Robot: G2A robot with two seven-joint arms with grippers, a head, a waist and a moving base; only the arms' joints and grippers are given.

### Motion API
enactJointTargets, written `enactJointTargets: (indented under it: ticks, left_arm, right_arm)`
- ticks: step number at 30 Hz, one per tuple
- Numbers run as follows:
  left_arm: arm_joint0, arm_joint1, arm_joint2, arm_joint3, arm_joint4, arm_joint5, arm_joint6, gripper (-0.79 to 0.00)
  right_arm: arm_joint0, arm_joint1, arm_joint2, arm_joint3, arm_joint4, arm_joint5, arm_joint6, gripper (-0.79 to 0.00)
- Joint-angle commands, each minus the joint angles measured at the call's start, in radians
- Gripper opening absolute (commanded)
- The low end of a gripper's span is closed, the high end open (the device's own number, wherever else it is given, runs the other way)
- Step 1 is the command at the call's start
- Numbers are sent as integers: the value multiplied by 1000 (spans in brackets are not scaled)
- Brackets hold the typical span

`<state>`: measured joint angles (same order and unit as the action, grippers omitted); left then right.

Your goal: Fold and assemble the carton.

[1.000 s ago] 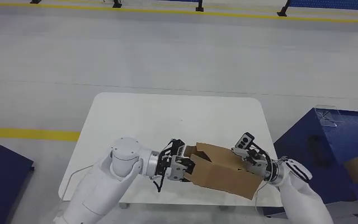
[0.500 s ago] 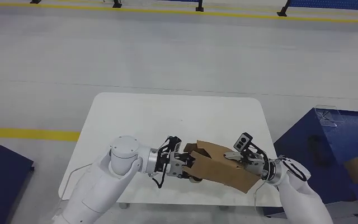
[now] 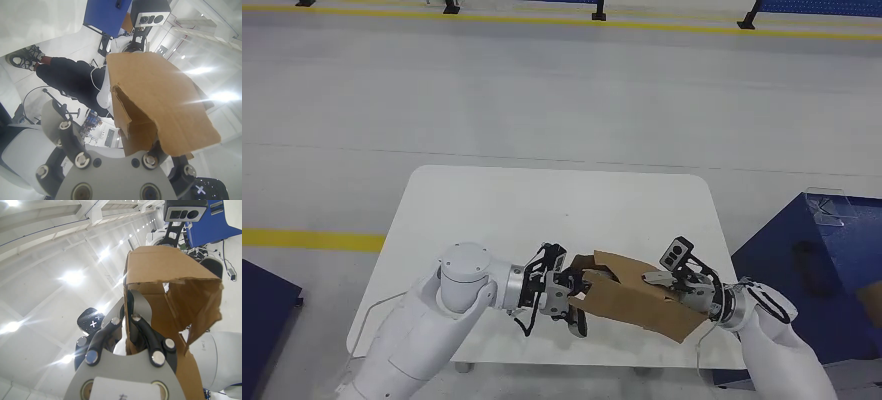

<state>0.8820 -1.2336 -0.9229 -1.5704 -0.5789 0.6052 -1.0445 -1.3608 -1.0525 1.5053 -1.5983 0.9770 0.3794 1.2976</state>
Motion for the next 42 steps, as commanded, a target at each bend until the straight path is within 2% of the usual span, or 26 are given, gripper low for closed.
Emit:
enactJointTargets:
  ticks: [1,8,11,15,21,25,32,42]
  left_arm:
    - [0,0,0,0,0,0,0,0]
    - [0,0,0,0,0,0,0,0]
    - [0,0,0,0,0,0,0,0]
    - [0,0,0,0,0,0,0,0]
    - [0,0,0,0,0,0,0,0]
    - [20,2,-7,-13,-4,-38,29,0]
    - [50,14,-27,-43,23,-127,17,0]
    - [58,20,-8,-29,63,-116,32,0]
  right_arm:
    - [0,0,0,0,0,0,0,-785]
    - [0,0,0,0,0,0,0,-785]
    - [-11,-2,4,-34,-22,-91,-35,-785]
    - [-28,-1,21,-59,-24,-176,-22,-785]
    - [-52,4,59,-94,-44,-279,42,-785]
    - [-66,9,85,-117,-73,-333,77,-785]
    - [-71,12,96,-123,-27,-298,91,-785]
    - [-59,15,107,-107,6,-299,107,-785]
